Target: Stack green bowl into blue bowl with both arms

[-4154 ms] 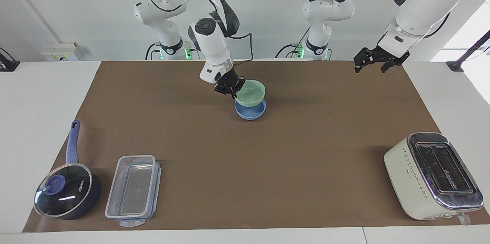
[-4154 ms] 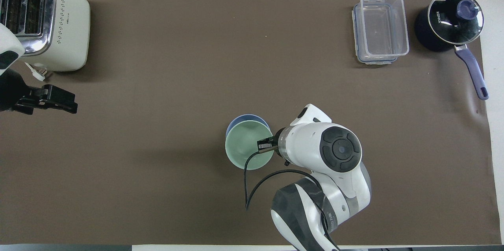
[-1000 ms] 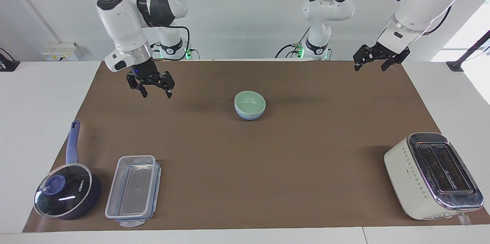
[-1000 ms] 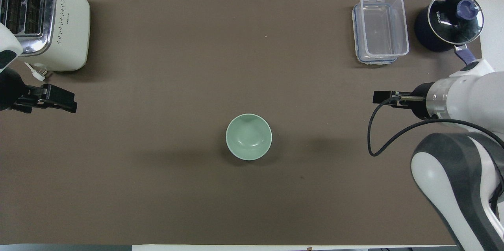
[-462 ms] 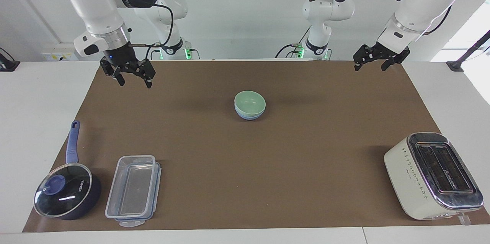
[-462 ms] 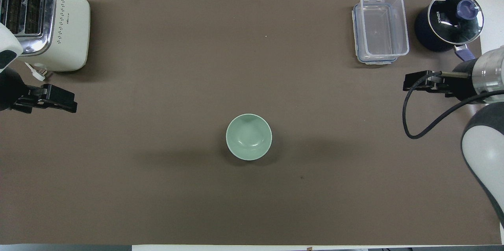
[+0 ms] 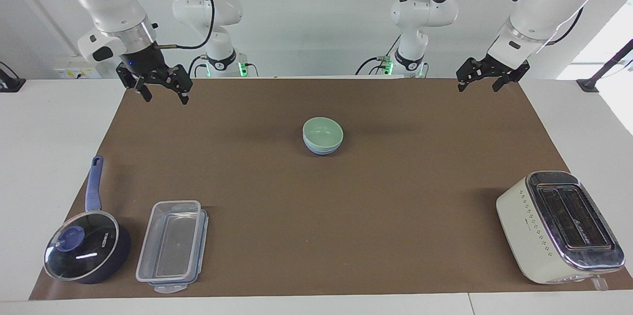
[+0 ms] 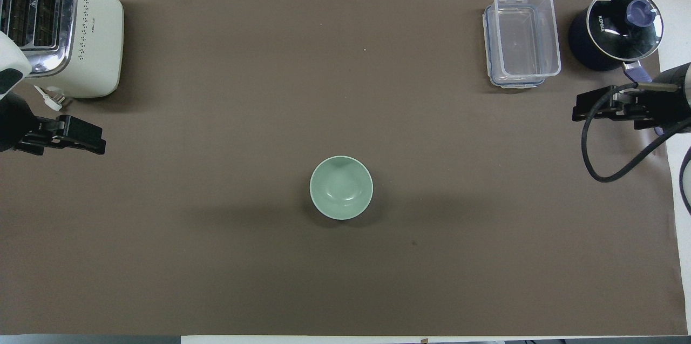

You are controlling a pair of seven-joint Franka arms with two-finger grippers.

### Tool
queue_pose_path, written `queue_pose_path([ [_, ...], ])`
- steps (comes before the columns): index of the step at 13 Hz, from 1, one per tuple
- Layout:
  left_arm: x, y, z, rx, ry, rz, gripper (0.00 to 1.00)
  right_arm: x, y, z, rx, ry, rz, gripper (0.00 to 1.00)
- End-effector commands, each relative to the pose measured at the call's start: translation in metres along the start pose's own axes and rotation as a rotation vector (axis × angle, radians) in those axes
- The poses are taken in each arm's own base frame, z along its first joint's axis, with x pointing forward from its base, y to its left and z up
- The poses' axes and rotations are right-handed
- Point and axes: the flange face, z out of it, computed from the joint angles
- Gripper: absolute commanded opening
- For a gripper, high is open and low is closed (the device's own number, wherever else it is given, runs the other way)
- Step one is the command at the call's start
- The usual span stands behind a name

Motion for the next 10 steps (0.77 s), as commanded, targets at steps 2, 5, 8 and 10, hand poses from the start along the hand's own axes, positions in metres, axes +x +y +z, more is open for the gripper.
queue_pose_path([
  [2, -0.007, -0.003, -0.002, 0.023, 0.004, -0.002, 1.0, 0.005, -0.001, -0.003, -0.054, -0.036, -0.034, 1.0],
  [5, -0.007, -0.003, -0.002, 0.023, 0.004, -0.002, 1.0, 0.003, 0.0, -0.003, -0.042, -0.038, -0.041, 1.0],
  [8, -0.007, -0.004, -0.002, 0.022, 0.004, -0.004, 1.0, -0.002, 0.003, 0.006, -0.042, -0.049, -0.092, 1.0],
  [10, -0.007, -0.004, -0.002, 0.022, 0.002, -0.004, 1.0, -0.002, 0.005, 0.005, -0.041, -0.048, -0.115, 1.0],
])
